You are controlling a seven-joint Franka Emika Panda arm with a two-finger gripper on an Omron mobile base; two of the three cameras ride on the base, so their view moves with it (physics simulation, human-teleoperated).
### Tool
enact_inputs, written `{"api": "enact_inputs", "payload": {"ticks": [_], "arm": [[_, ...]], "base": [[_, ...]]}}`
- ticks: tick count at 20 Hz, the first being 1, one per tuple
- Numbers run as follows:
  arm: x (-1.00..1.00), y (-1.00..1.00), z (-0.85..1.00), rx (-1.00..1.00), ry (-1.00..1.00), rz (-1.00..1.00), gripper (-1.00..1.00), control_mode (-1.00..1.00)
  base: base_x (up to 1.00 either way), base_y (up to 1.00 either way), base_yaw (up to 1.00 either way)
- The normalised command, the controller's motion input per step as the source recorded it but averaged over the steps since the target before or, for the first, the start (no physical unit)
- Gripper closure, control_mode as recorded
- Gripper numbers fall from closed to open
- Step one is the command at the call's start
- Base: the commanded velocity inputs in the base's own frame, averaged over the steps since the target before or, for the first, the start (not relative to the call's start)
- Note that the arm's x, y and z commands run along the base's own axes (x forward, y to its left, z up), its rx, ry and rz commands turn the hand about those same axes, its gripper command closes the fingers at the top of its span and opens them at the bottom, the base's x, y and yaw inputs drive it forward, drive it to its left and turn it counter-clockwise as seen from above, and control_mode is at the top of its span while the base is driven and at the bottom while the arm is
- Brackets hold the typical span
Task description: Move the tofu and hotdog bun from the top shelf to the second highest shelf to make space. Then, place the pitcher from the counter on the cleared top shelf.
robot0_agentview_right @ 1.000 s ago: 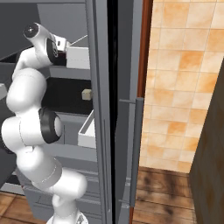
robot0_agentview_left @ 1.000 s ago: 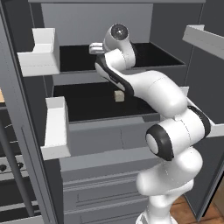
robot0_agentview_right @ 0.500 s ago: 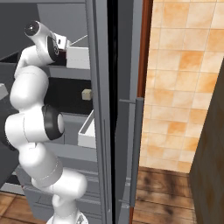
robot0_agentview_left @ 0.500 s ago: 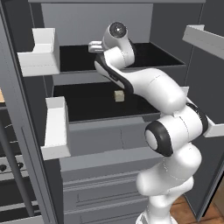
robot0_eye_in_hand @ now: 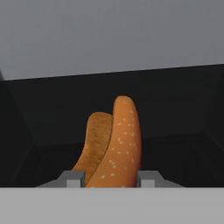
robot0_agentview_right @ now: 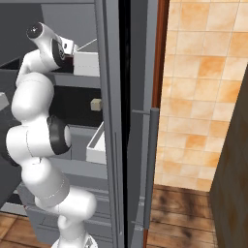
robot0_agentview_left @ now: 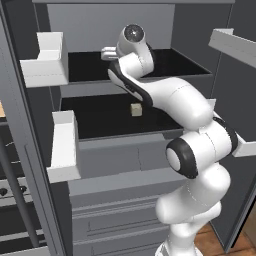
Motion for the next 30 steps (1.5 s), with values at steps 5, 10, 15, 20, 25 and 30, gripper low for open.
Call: {"api": "enact_inputs", "payload": {"ticks": [5, 10, 15, 20, 25, 30], "arm": [[0.04, 0.00, 0.00, 0.00, 0.00, -0.01, 1.00, -1.00], [-0.15, 0.00, -0.04, 0.00, -0.01, 0.00, 1.00, -1.00], [-0.58, 0.07, -0.01, 0.00, -0.06, 0.00, 1.00, -1.00], [-0.83, 0.09, 0.00, 0.00, -0.04, 0.00, 1.00, -1.00], [-0.99, 0.01, 0.09, 0.00, -0.03, 0.00, 1.00, -1.00], [-1.00, 0.00, 0.33, 0.00, 0.00, 0.00, 1.00, -1.00]], "base": [[0.00, 0.00, 0.00], [0.00, 0.00, 0.00], [0.00, 0.00, 0.00], [0.00, 0.00, 0.00], [0.00, 0.00, 0.00], [0.00, 0.00, 0.00]]}}
